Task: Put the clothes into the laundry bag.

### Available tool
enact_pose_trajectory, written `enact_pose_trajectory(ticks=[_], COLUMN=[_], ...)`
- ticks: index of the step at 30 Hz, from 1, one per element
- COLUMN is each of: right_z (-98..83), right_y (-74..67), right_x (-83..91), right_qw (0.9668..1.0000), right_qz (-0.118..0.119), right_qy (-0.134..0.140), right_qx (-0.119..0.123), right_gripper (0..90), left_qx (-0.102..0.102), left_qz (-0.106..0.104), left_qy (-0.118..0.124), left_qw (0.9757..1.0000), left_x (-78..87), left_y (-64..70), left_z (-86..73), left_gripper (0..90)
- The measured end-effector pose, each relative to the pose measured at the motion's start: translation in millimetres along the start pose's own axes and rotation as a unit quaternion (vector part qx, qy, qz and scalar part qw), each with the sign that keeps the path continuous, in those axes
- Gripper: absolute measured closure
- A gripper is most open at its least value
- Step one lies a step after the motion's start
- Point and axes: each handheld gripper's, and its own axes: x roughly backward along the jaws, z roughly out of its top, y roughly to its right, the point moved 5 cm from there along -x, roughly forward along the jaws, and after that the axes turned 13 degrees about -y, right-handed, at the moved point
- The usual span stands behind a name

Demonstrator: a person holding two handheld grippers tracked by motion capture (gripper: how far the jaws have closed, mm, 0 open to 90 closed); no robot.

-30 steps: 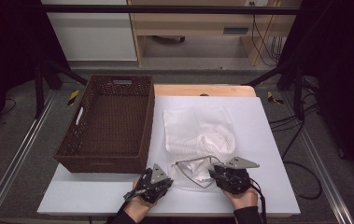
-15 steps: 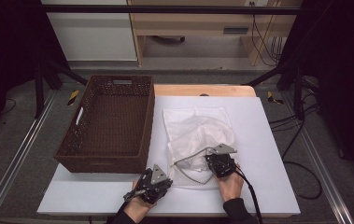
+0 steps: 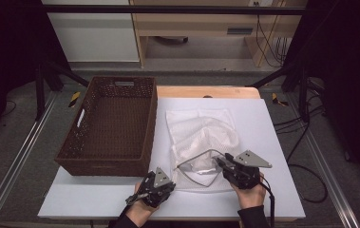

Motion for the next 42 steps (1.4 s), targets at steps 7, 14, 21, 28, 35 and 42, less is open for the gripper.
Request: enact_pose_trajectory(ticks=[7, 14, 21, 28, 35, 42], right_z=[10.6, 11.0, -21.0, -40.2, -28.4, -12.7], right_y=[8.4, 6.2, 0.9, 0.9, -11.5, -42.1], right_x=[-29.6, -7.1, 8.6, -19.4, -6.5, 4.8], right_qw=[0.999, 0.9998, 0.9973, 0.9932, 0.9976, 0.9959], right_qz=[-0.034, 0.003, 0.049, 0.052, 0.049, 0.084], right_qy=[-0.026, -0.01, -0.055, -0.104, -0.048, -0.012], right_qx=[-0.01, -0.016, -0.001, -0.009, 0.01, 0.031], right_gripper=[63.9, 88.4, 87.9, 87.1, 59.9, 55.6], left_qx=[0.001, 0.004, 0.009, 0.013, 0.019, 0.007], left_qz=[-0.001, -0.002, -0.008, -0.006, -0.016, 0.027], left_qy=[0.001, -0.001, 0.001, 0.002, 0.017, 0.009], left_qw=[1.0, 1.0, 0.9999, 0.9999, 0.9995, 0.9996], left_x=[-0.1, 0.2, 3.3, 3.3, -0.7, -5.4], left_y=[0.0, 0.5, 2.6, 1.4, -0.6, 0.8], left_z=[0.3, 0.2, -1.5, -2.5, 4.9, 8.0], left_gripper=[86.5, 86.5, 86.5, 82.4, 57.6, 80.7])
